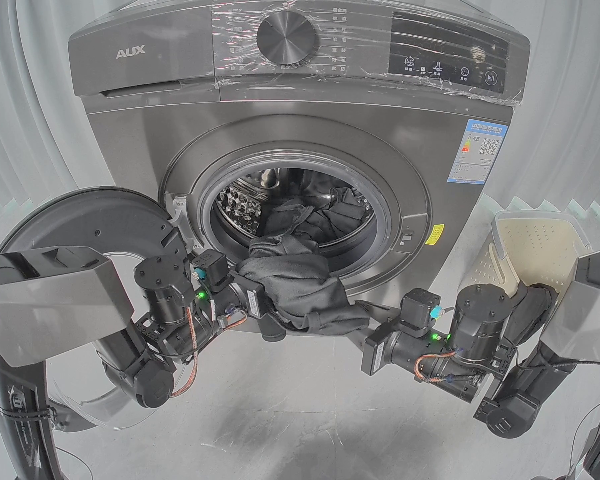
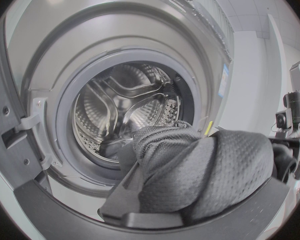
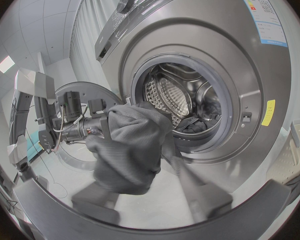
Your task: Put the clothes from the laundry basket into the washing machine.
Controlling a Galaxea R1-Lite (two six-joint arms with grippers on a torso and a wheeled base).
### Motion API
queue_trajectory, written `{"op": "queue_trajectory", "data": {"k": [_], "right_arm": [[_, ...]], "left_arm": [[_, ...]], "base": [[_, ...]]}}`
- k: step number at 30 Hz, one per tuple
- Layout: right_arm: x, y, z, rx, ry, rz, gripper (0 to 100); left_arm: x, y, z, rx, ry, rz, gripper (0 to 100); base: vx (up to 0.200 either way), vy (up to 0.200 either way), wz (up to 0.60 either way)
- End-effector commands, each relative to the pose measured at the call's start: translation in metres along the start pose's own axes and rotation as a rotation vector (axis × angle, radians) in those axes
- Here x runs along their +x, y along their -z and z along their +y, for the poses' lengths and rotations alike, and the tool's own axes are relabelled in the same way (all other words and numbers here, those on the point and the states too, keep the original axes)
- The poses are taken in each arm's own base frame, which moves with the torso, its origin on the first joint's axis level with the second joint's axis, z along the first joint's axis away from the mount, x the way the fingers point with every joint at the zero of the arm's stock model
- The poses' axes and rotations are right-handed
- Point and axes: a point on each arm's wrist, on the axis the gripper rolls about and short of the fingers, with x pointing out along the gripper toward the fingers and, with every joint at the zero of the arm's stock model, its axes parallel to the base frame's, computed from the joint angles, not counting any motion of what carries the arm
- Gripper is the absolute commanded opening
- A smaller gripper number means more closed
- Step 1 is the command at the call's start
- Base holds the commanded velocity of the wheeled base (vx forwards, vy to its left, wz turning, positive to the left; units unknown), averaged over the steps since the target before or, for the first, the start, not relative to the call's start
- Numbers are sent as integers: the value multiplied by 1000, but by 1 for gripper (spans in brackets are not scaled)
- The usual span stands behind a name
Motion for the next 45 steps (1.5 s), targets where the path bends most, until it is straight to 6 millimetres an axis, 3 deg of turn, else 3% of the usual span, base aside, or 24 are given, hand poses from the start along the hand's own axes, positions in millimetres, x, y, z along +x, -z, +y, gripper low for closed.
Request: {"op": "queue_trajectory", "data": {"k": [1,7,9,14,17,23,30,37,45], "right_arm": [[-7,11,1,-3,-2,52,100],[-43,44,-6,-18,0,245,100],[-51,50,-9,-11,15,286,100],[-54,51,-13,27,53,275,100],[-52,43,-9,170,79,187,100],[-48,42,-18,223,125,168,100],[-47,40,-48,223,237,144,100],[-45,39,-47,221,232,138,100],[-45,40,-45,219,222,143,100]], "left_arm": [[-8,-17,-4,0,12,-33,0],[-17,-32,-12,-40,29,-61,0],[-29,-34,-13,-44,32,-44,0],[-51,-32,-14,-49,32,6,0],[-68,-33,-15,-50,31,35,0],[-70,-29,-11,-46,1,52,0],[-72,-26,2,-37,-91,61,0],[-73,-26,3,-42,-104,63,0],[-67,-10,-2,-33,-95,113,0]], "base": [[0,0,0],[0,0,0],[0,0,0],[0,0,0],[0,0,0],[0,0,0],[0,0,0],[57,0,0],[175,0,0]]}}
